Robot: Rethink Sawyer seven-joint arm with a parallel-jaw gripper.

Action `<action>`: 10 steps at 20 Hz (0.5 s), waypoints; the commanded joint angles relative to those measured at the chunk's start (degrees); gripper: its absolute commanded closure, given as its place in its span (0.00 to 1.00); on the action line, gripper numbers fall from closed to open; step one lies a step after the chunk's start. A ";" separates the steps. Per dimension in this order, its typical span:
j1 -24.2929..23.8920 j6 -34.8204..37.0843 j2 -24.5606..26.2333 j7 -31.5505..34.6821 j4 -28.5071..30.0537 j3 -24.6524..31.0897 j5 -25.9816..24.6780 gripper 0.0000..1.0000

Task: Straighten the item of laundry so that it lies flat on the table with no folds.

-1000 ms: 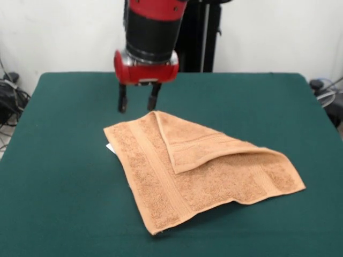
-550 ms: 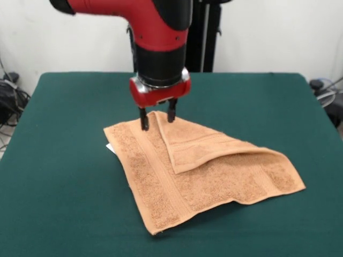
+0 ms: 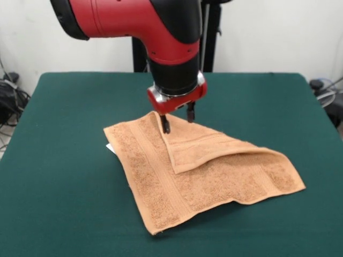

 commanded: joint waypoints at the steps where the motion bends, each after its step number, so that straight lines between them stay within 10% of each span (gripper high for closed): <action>1: -0.72 2.80 1.00 -5.86 0.64 6.60 -0.56 0.00; 10: 0.64 -1.56 0.25 -5.14 -0.99 4.96 -5.58 0.00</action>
